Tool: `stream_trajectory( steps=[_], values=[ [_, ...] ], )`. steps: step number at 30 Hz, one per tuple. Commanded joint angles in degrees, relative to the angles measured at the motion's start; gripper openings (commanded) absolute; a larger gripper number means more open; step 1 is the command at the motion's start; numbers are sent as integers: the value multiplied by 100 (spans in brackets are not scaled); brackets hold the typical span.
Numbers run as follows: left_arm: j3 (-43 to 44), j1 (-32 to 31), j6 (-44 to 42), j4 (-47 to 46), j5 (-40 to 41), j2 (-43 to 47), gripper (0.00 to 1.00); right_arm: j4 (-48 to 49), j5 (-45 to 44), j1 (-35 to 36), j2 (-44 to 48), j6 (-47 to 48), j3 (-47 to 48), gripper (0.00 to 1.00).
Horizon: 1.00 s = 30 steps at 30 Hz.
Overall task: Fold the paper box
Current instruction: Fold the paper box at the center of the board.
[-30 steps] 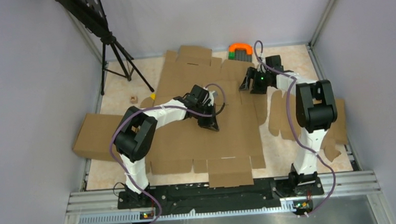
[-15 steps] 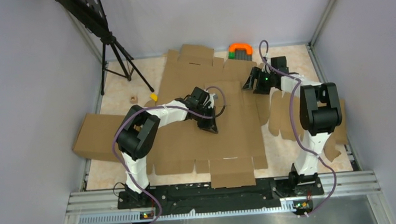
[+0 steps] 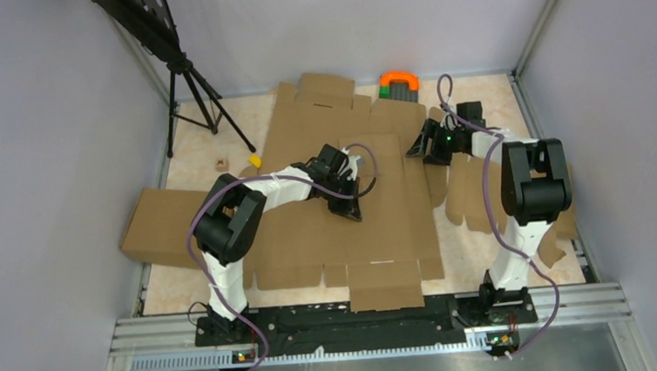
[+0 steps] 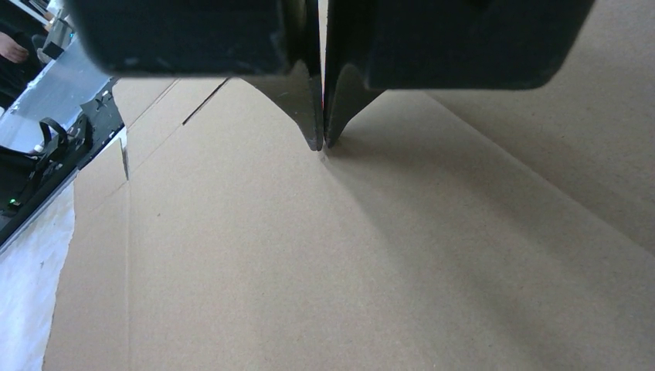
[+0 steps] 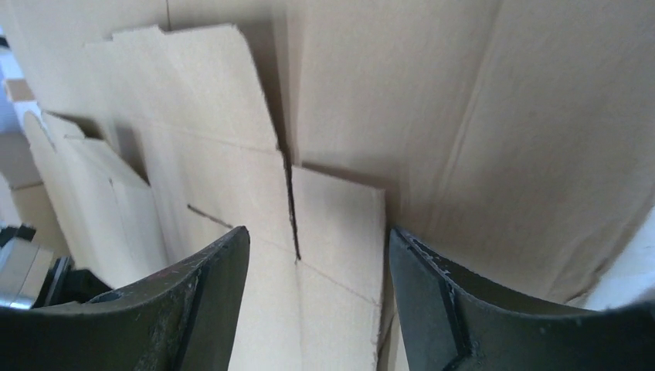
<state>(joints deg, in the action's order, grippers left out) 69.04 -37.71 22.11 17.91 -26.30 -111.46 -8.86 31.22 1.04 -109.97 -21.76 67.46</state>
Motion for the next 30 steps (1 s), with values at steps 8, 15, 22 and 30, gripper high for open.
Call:
stream_trajectory(
  steps=[8, 15, 22, 30],
  values=[
    [17, -67, -306, -68, 289, -328, 0, 665, 1339, 41, 600, -391, -388, 59],
    [47, -143, -361, 19, 404, -299, 0, 59, 1197, 241, 1003, 39, -298, 60],
    [55, -187, -365, 37, 406, -298, 0, -768, 916, 636, 632, 605, 230, 61],
    [66, -184, -365, 28, 389, -324, 0, -1983, -555, 1030, 516, 981, 846, 57]
  ],
)
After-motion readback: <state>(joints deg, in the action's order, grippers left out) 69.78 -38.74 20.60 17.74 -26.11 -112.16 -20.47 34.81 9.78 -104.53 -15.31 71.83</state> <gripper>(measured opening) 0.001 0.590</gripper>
